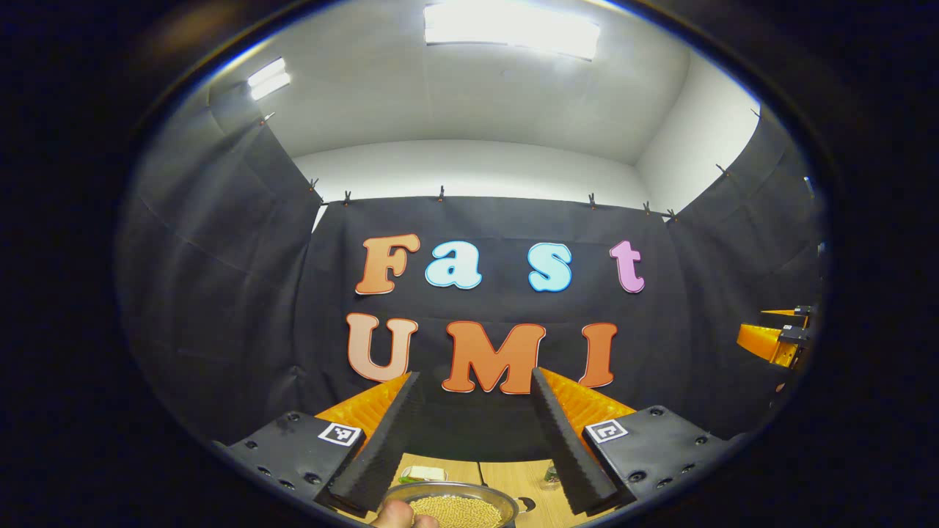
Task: First push the handle of the pot to place it horizontally, then grasp the pot with both hands and set it on the induction cooktop.
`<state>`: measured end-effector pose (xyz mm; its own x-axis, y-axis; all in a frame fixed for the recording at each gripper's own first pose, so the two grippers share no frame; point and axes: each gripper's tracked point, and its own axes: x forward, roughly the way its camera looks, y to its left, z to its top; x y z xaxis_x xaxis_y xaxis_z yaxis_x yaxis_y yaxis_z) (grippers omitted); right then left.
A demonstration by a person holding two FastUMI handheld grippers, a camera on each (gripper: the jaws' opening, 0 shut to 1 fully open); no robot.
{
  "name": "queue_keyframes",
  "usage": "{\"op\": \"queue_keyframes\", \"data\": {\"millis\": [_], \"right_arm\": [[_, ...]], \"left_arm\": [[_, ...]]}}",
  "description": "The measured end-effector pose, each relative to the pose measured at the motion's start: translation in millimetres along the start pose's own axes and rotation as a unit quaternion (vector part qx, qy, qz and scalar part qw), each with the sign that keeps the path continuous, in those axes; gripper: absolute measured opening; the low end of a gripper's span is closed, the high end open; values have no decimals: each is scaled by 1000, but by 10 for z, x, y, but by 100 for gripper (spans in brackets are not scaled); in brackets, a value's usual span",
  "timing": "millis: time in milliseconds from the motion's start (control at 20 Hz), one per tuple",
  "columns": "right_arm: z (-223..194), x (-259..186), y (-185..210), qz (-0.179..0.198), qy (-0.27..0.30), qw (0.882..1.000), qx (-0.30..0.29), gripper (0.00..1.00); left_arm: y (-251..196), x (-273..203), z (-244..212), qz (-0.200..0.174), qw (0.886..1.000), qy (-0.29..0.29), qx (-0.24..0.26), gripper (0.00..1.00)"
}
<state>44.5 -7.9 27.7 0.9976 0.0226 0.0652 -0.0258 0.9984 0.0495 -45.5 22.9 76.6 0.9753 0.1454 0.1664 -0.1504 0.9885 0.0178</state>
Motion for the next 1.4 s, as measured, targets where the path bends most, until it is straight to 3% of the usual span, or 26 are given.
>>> {"op": "queue_keyframes", "data": {"millis": [700,1100,1300,1400], "right_arm": [[156,31,17,9,-27,1000,5,95],[84,59,16,12,-22,1000,3,95],[124,81,15,11,-23,1000,1,95],[150,67,21,13,-28,1000,1,95]], "left_arm": [[27,-5,-36,10,1000,-4,18,95],[8,54,-130,8,1000,6,22,99],[-32,66,-116,4,1000,5,25,92],[-28,61,-87,4,1000,3,27,95]]}}
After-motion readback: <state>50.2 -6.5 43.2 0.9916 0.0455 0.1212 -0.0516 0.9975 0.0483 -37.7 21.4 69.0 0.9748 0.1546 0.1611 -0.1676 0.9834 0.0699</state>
